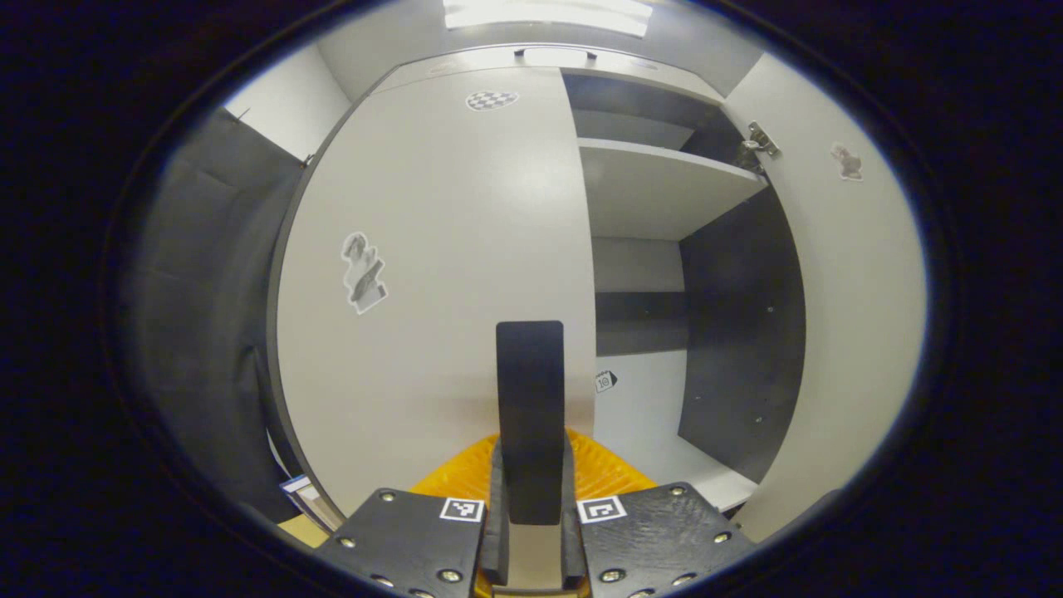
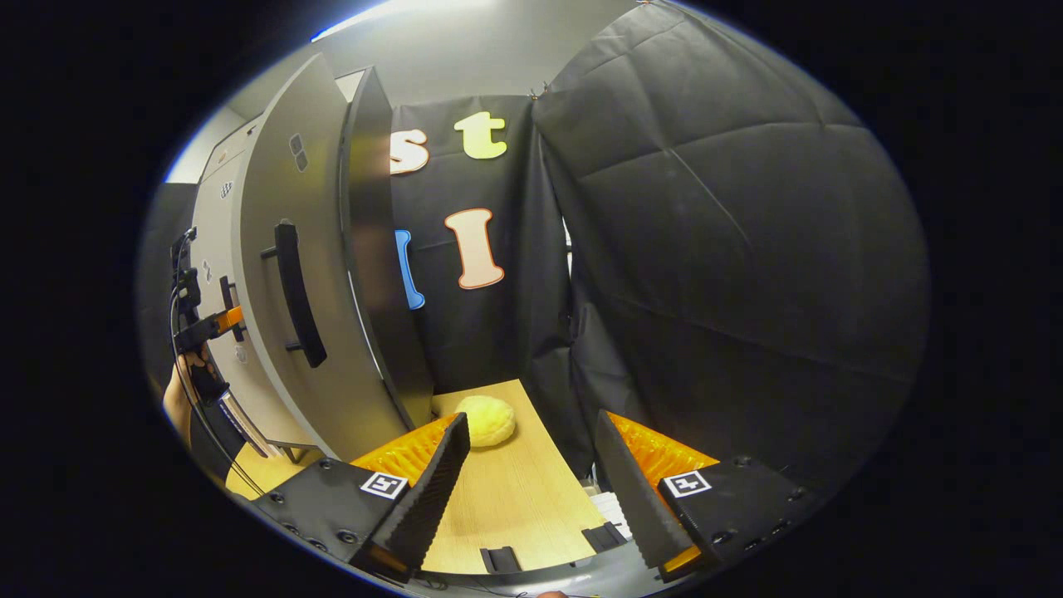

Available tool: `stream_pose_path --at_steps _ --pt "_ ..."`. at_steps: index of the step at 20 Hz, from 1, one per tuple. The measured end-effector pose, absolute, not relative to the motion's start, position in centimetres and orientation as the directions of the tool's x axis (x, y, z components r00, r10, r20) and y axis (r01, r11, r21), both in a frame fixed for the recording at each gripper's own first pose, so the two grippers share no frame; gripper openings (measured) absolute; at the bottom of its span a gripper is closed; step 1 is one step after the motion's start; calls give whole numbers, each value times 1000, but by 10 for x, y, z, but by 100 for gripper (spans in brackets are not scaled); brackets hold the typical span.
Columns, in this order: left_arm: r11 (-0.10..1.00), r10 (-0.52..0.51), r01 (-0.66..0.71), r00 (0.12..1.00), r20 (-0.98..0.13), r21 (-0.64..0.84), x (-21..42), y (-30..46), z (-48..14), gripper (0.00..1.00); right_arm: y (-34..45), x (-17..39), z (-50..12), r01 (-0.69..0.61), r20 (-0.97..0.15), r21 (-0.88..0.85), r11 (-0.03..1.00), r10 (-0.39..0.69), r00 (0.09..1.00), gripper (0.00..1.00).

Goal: Open the right door of the double-door shoe cabinet with the right hand, and open the left door with the left hand.

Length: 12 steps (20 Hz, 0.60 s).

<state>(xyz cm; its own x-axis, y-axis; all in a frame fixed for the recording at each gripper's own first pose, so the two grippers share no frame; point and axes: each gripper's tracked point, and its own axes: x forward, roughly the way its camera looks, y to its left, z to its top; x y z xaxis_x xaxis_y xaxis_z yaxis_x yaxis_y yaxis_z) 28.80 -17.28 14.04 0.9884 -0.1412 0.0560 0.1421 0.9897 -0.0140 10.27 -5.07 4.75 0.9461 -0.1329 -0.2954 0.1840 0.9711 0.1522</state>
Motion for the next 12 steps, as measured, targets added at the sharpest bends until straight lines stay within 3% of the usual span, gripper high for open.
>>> stream_pose_path --at_steps 3,12 --pt "990 -139 140 990 20 -34 279 -169 139 18 -48 105 53 173 -281 154 973 -125 951 96" --pt "979 -194 193 981 3 -69 240 -159 145 19 -18 105 71 103 -247 139 985 -67 967 93"
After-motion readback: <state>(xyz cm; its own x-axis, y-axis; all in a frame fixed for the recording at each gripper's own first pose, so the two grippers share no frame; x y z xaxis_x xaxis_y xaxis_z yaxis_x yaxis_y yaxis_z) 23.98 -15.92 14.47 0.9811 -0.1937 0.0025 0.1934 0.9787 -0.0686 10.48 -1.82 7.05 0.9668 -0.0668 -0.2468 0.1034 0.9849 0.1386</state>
